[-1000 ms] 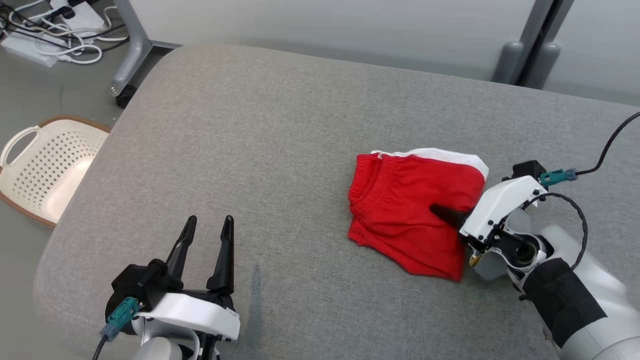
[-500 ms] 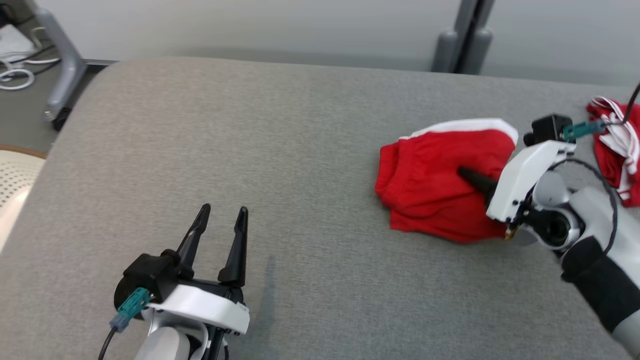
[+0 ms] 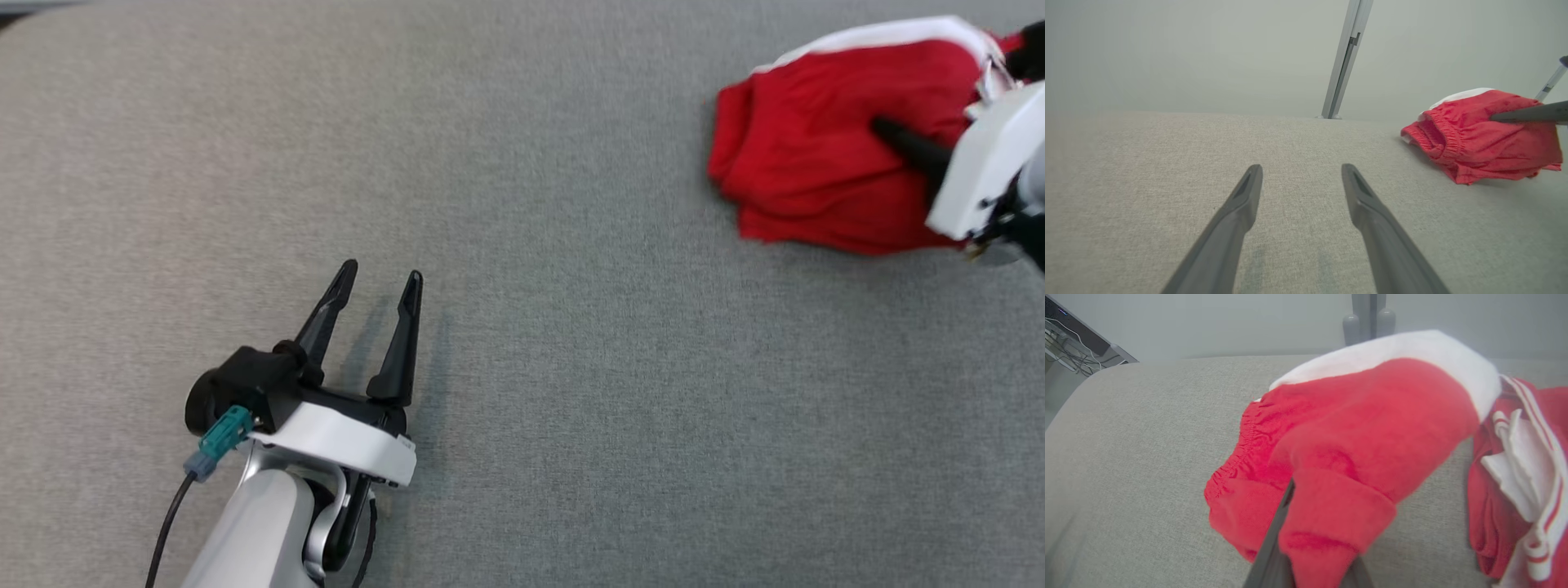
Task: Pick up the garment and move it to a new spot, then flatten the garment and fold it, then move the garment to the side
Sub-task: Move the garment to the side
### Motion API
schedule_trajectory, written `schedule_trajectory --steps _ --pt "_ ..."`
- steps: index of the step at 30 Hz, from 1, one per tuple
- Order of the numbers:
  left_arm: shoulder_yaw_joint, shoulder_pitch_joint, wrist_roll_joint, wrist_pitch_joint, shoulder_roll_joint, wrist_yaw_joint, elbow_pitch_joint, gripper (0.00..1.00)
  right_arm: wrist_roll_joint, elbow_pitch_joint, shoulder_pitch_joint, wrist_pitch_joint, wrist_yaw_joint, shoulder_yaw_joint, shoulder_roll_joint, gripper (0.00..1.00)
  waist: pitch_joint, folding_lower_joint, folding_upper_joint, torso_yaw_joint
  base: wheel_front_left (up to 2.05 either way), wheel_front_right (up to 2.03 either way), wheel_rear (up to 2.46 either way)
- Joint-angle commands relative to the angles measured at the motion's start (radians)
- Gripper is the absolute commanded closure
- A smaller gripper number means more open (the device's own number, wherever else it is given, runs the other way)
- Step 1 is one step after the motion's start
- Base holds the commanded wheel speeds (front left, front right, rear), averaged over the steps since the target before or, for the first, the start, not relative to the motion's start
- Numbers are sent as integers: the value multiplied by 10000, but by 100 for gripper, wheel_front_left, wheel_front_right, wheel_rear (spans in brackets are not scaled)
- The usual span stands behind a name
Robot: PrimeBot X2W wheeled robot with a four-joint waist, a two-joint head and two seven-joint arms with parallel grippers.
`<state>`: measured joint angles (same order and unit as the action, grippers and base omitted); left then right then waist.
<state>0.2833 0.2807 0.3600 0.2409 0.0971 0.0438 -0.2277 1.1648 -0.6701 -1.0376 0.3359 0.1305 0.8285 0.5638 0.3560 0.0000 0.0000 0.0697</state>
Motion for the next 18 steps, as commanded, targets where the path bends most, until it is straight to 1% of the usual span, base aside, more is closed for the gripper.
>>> schedule_trajectory --steps 1,6,11,14,18 --pt "7 252 -93 -13 94 -6 68 0 -51 79 -269 42 7 60 301 100 541 0 0 -219 0 0 0" --pt "47 466 -145 -24 109 -69 188 0 -163 235 -903 224 7 211 1280 100 1087 0 0 -267 0 0 0" --pt "90 688 -165 -21 135 -75 295 0 -349 200 -1445 264 7 342 2123 100 1471 0 0 -233 0 0 0" --pt "123 745 -174 -35 150 -99 338 0 -466 80 -1794 172 6 310 2516 100 1667 0 0 -192 0 0 0" --pt "159 853 -209 -43 159 -137 384 0 -670 -114 -2141 237 6 431 2873 100 1875 0 0 -142 0 0 0"
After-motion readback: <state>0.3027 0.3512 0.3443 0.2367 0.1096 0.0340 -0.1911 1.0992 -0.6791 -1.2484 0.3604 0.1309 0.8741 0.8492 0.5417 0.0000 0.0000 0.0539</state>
